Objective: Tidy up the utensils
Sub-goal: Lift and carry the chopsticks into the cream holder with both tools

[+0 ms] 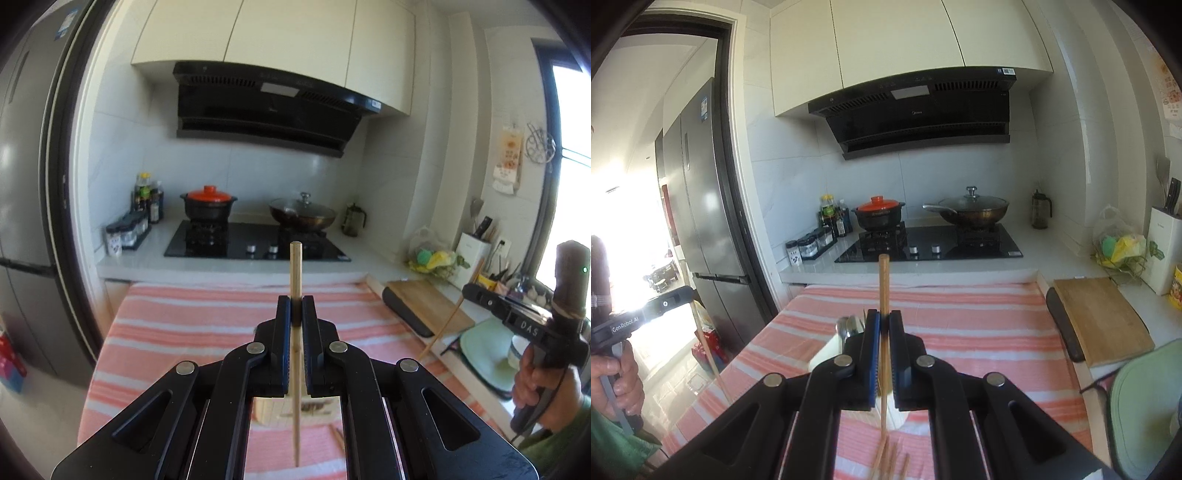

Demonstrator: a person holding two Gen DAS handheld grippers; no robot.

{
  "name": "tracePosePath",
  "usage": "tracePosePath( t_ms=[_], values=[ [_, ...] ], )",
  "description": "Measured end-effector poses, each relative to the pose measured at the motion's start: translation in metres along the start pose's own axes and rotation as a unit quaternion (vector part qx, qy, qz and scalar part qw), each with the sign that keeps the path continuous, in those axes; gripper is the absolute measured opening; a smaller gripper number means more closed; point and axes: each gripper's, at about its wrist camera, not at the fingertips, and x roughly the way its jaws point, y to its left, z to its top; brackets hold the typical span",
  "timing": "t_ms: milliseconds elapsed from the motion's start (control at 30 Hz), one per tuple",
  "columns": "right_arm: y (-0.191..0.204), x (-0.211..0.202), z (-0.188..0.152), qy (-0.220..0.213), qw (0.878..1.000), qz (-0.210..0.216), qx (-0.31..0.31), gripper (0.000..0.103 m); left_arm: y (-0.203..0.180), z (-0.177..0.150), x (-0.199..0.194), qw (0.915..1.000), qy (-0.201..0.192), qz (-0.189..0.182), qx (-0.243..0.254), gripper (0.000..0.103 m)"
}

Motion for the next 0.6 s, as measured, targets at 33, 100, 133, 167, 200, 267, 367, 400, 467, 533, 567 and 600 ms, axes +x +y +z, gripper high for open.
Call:
tracePosePath(
  t_ms=[33, 100, 133, 167, 200, 267, 367, 400, 467, 533, 567, 600],
  values=[
    [0.002, 0.006, 0.007, -0.012, 1.0, 0.001, -0.003, 0.005, -0.002, 0.009, 0.008, 0.9999, -0.013, 0.003, -0.002, 0.004],
    [0.006, 0.018, 0.017, -0.033, 0.999, 0.007, -0.008, 0.005, -0.007, 0.021, 0.024, 0.9991, -0.039, 0.016, -0.002, 0.004],
    [0.008, 0.025, 0.02, -0.041, 0.999, 0.01, -0.012, 0.005, -0.008, 0.025, 0.034, 0.9988, -0.045, 0.019, -0.004, 0.004],
    [0.011, 0.033, 0.021, -0.045, 0.999, 0.011, -0.019, 0.005, -0.009, 0.027, 0.047, 0.9987, -0.045, 0.021, -0.006, 0.004],
    [0.013, 0.043, 0.02, -0.043, 0.999, 0.012, -0.026, 0.005, -0.009, 0.027, 0.058, 0.9986, -0.044, 0.026, -0.008, 0.004],
    [0.015, 0.067, 0.014, -0.03, 0.999, 0.011, -0.038, 0.005, -0.009, 0.019, 0.084, 0.9989, -0.031, 0.033, -0.008, 0.004],
    [0.012, 0.106, -0.004, 0.017, 0.999, 0.013, -0.043, 0.005, -0.006, -0.004, 0.122, 0.999, 0.005, 0.045, -0.006, 0.004],
    [0.01, 0.118, -0.011, 0.036, 0.998, 0.013, -0.045, 0.005, -0.003, -0.014, 0.134, 0.9986, 0.021, 0.047, -0.008, 0.004],
    [0.005, 0.141, -0.026, 0.078, 0.996, 0.013, -0.046, 0.005, 0.004, -0.033, 0.156, 0.9972, 0.052, 0.052, -0.014, 0.004],
    [0.0, 0.16, -0.041, 0.117, 0.992, 0.012, -0.044, 0.005, 0.009, -0.049, 0.173, 0.9949, 0.081, 0.057, -0.021, 0.004],
    [-0.002, 0.167, -0.047, 0.131, 0.99, 0.01, -0.044, 0.005, 0.013, -0.056, 0.181, 0.9934, 0.095, 0.059, -0.025, 0.004],
    [-0.004, 0.174, -0.053, 0.142, 0.989, 0.008, -0.043, 0.005, 0.015, -0.062, 0.188, 0.9917, 0.109, 0.061, -0.027, 0.004]
  ],
)
